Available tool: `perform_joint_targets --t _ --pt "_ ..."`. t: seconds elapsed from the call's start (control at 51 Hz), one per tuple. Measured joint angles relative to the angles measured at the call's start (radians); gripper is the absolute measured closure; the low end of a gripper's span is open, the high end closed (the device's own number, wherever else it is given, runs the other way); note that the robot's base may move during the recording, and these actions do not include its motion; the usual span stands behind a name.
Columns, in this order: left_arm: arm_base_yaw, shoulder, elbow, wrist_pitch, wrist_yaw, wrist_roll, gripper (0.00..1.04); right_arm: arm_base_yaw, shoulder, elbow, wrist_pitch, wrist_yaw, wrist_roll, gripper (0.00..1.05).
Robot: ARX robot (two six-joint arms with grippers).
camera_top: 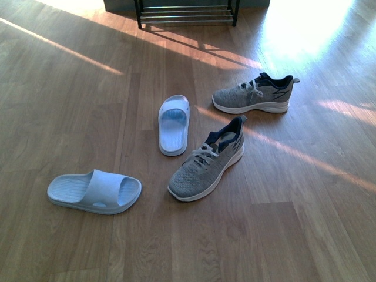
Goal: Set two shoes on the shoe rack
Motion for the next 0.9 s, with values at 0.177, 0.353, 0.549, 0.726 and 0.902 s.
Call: perform_joint_targets --t 0.177,0.353,0.549,0.726,0.902 --pt "0.000 0.000 0.000 0.000 0.000 0.000 0.09 0.000 0.000 0.000 0.000 0.000 0.000 0.09" --pt "0.000 0.000 0.000 0.000 0.000 0.000 0.09 0.000 0.000 0.000 0.000 0.000 0.000 0.09" --pt "0.000 0.000 0.000 0.000 0.000 0.000 0.09 0.000 0.000 0.000 0.000 0.000 0.000 0.09" --pt "0.000 0.000 0.000 0.000 0.000 0.000 0.09 0.000 0.000 0.000 0.000 0.000 0.000 0.09" --pt "0.000 0.000 0.000 0.000 0.000 0.000 0.09 0.000 0.000 0.000 0.000 0.000 0.000 0.09"
